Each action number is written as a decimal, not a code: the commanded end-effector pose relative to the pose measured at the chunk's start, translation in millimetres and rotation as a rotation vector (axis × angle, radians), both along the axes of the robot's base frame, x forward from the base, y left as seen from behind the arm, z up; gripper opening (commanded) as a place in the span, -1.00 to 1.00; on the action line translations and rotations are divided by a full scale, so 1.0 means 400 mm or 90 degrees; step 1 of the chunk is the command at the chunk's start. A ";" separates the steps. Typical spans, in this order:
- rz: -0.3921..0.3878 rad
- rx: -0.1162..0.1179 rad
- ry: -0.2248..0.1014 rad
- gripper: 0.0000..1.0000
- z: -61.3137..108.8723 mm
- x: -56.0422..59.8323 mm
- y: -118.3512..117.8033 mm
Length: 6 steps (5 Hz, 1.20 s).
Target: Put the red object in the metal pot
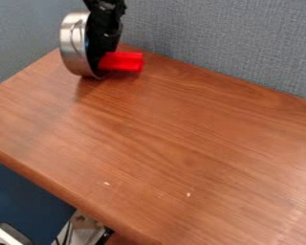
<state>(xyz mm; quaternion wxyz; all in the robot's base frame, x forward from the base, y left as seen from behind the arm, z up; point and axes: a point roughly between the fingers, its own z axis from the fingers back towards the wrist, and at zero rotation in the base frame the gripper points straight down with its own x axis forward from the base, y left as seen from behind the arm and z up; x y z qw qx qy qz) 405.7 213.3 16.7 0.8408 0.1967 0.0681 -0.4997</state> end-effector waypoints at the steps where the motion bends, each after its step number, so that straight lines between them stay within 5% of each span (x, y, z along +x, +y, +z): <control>1: 0.005 -0.023 -0.014 -1.00 -0.011 0.032 -0.014; 3: 0.022 -0.043 -0.034 -1.00 0.000 0.064 0.025; 4: -0.028 -0.047 -0.038 -1.00 -0.020 0.049 0.015; 5: -0.076 -0.052 -0.042 1.00 -0.038 0.032 0.005; 6: -0.094 -0.063 -0.019 -1.00 -0.048 0.010 0.001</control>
